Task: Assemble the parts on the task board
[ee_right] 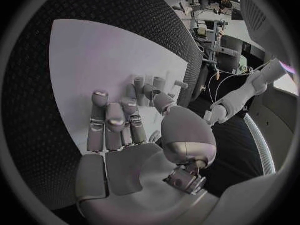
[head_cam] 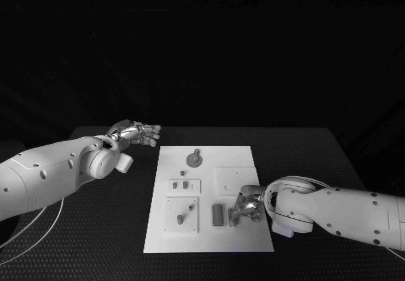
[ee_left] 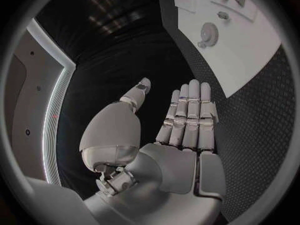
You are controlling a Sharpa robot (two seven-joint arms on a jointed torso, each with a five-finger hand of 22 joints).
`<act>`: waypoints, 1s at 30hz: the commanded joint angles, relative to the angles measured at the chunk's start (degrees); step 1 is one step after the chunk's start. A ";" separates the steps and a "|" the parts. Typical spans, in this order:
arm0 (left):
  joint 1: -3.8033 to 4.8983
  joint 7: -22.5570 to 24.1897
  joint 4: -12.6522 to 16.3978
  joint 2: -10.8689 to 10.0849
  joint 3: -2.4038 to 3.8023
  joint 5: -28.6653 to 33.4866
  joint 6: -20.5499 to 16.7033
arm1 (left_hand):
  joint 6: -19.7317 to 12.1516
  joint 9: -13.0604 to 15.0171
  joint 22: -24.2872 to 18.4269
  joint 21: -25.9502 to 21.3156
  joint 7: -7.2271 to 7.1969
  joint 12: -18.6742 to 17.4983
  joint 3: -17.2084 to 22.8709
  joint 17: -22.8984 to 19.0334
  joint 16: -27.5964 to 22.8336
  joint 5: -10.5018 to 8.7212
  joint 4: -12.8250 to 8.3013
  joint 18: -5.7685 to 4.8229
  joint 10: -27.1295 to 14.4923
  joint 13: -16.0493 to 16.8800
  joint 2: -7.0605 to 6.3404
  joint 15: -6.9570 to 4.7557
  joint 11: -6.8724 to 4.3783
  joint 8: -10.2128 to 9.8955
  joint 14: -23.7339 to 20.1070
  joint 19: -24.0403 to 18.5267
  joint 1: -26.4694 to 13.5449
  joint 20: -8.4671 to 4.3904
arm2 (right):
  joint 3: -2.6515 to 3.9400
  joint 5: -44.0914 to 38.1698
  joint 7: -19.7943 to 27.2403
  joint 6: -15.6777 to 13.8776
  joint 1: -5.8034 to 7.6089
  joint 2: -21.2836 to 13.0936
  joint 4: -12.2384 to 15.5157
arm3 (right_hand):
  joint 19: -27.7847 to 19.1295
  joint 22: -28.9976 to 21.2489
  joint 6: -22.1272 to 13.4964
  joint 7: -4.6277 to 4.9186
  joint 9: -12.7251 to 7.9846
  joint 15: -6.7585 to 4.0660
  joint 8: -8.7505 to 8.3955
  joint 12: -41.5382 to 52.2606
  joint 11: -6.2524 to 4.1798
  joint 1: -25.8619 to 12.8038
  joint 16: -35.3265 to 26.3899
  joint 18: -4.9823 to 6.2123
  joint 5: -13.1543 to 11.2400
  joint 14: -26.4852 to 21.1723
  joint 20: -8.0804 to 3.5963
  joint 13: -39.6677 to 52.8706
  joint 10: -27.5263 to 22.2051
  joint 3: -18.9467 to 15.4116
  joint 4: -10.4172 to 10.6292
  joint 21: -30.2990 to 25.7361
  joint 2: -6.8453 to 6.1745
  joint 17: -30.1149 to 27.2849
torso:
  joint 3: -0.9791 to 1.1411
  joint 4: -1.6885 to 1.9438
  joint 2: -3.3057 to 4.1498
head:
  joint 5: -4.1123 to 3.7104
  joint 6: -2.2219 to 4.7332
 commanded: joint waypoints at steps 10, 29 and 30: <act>0.10 0.18 0.11 0.10 0.03 -0.41 0.50 | -0.44 -0.10 0.07 -0.29 0.04 0.16 -0.07 0.10 -0.26 -0.31 -0.01 0.67 -0.01 -0.08 -0.30 -0.18 0.01 0.15 0.40 0.25 0.03 -0.05 | -0.11 -0.18 0.64 3.03 -0.27 0.36 0.18 | 0.78 0.49 -1.46 2.10 -0.60 -0.46 0.42 -0.16 -0.29 -3.48 -0.40 0.76 0.21 -0.02 0.08 -0.23 0.24 0.52 1.54 -0.56 -1.45 -0.13 | 0.02 -0.04 0.00 | -0.09 -0.10; 0.10 0.15 0.06 0.11 0.03 -0.46 0.44 | -0.45 -0.10 0.09 -0.31 0.04 0.17 0.00 0.17 -0.32 -0.30 -0.02 0.67 -0.02 -0.09 -0.28 -0.18 0.01 0.17 0.42 0.26 0.11 -0.05 | -0.12 -0.24 1.71 2.54 -0.29 0.38 0.17 | 1.12 0.68 -1.57 2.02 -1.47 -0.59 0.82 -0.14 -0.39 -7.62 -0.47 0.76 0.13 -0.05 -0.35 -0.29 0.17 2.43 7.19 -1.03 -6.49 -0.11 | 0.01 -0.03 -0.02 | -0.07 -0.15; 0.10 0.15 0.04 0.12 0.03 -0.46 0.43 | -0.45 -0.10 0.09 -0.31 0.04 0.17 0.00 0.17 -0.32 -0.30 -0.02 0.67 -0.02 -0.09 -0.28 -0.18 0.01 0.17 0.42 0.26 0.11 -0.05 | -0.12 -0.24 1.76 2.54 -0.30 0.38 0.21 | 1.12 0.68 -1.57 2.02 -1.47 -0.59 0.82 -0.14 -0.39 -7.63 -0.47 0.76 0.13 -0.05 -0.36 -0.29 0.16 2.44 7.24 -1.03 -6.54 -0.11 | 0.01 -0.03 -0.02 | -0.07 -0.15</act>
